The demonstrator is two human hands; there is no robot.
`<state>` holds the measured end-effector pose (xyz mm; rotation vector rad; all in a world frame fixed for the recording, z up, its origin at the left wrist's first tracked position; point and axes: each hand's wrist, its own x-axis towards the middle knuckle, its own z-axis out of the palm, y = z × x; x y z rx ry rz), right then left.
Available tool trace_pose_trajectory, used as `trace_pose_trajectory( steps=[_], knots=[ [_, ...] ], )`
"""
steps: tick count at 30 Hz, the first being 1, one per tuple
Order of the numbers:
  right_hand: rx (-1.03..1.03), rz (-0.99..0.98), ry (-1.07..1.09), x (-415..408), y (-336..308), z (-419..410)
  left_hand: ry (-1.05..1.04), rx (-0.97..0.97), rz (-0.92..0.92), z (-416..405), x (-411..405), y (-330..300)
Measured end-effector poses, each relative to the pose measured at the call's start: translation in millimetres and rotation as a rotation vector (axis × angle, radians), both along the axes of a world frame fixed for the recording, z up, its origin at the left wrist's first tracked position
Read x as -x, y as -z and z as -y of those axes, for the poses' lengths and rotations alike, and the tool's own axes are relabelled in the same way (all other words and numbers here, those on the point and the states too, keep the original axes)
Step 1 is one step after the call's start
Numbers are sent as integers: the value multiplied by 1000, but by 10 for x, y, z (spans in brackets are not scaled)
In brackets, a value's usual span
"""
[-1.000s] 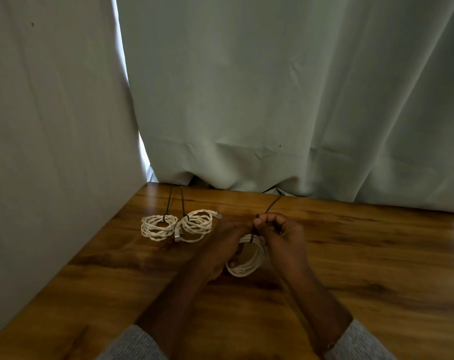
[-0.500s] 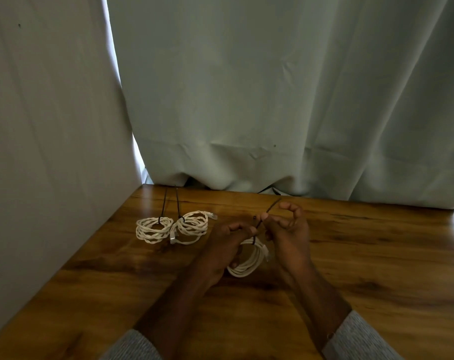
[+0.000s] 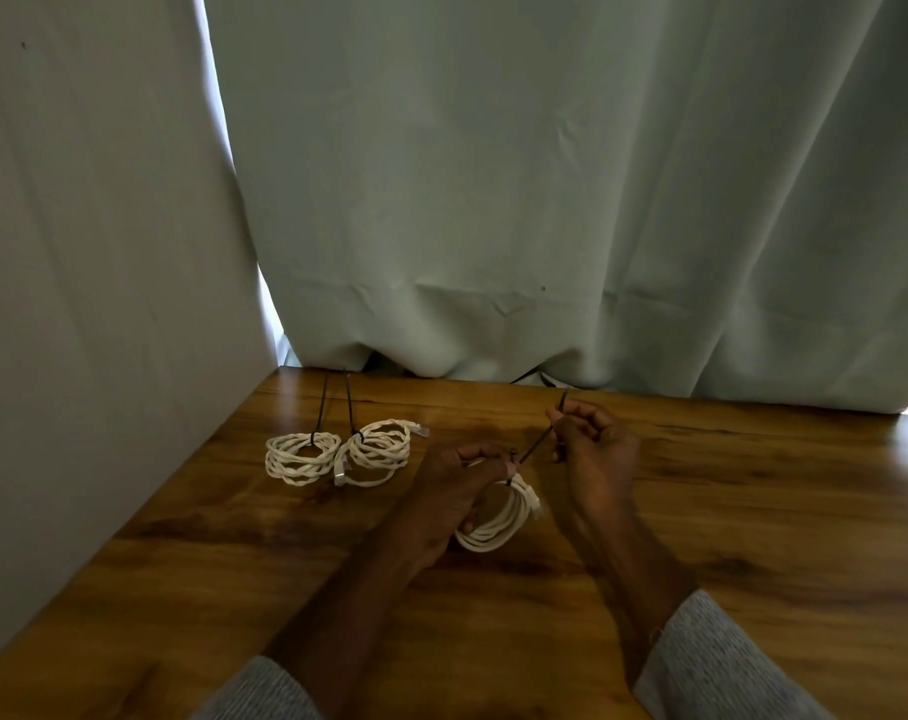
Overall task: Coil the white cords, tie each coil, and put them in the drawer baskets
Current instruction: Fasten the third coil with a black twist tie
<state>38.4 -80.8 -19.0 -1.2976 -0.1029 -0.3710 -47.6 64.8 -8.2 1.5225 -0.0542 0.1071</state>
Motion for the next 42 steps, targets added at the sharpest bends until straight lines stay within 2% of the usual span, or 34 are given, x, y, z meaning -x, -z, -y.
trace_pose_trajectory(
  steps=[3,6,14,42],
  knots=[
    [166,178,10,33,6,-3,-33,20,-26,-11,-13,11],
    [351,382,-88,94,0,0,-51,37,-39,-30,-19,15],
    [478,507,-280,63,55,51,-74,79,-29,-59,4,-34],
    [340,429,-409,161,64,-52,-61,82,-24,-143,-13,-32]
  ],
)
